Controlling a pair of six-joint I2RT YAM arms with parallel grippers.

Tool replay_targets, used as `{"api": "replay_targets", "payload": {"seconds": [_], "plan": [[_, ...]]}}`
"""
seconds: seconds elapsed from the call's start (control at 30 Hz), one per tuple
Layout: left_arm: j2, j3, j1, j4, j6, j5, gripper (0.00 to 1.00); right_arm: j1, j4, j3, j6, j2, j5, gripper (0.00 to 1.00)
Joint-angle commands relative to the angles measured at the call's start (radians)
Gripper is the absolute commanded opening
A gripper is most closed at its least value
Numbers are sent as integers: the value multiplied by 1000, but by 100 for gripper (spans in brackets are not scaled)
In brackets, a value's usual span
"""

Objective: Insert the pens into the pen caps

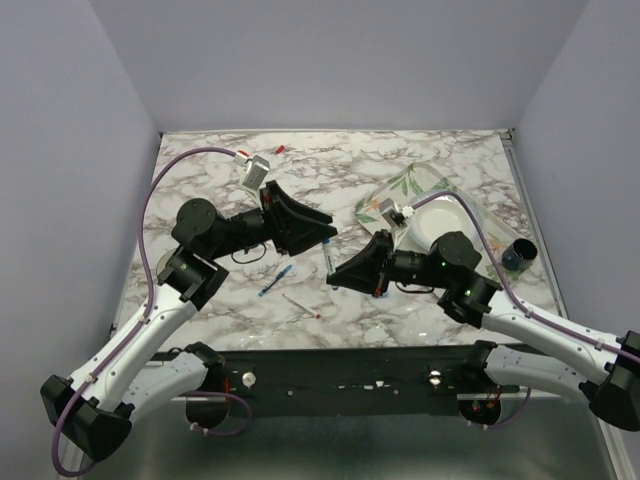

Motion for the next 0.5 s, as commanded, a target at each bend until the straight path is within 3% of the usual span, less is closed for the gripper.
{"api": "replay_targets", "payload": {"seconds": [0.0,0.3,0.47], "plan": [[3,-9,-3,27,5,34,52,3,47,-10,12,16,-31,1],[11,-1,-3,16,12,2,50,1,54,-14,15,21,-36,1],[14,4,-3,13,14,6,42,1,54,-23,13,16,-24,1]]}}
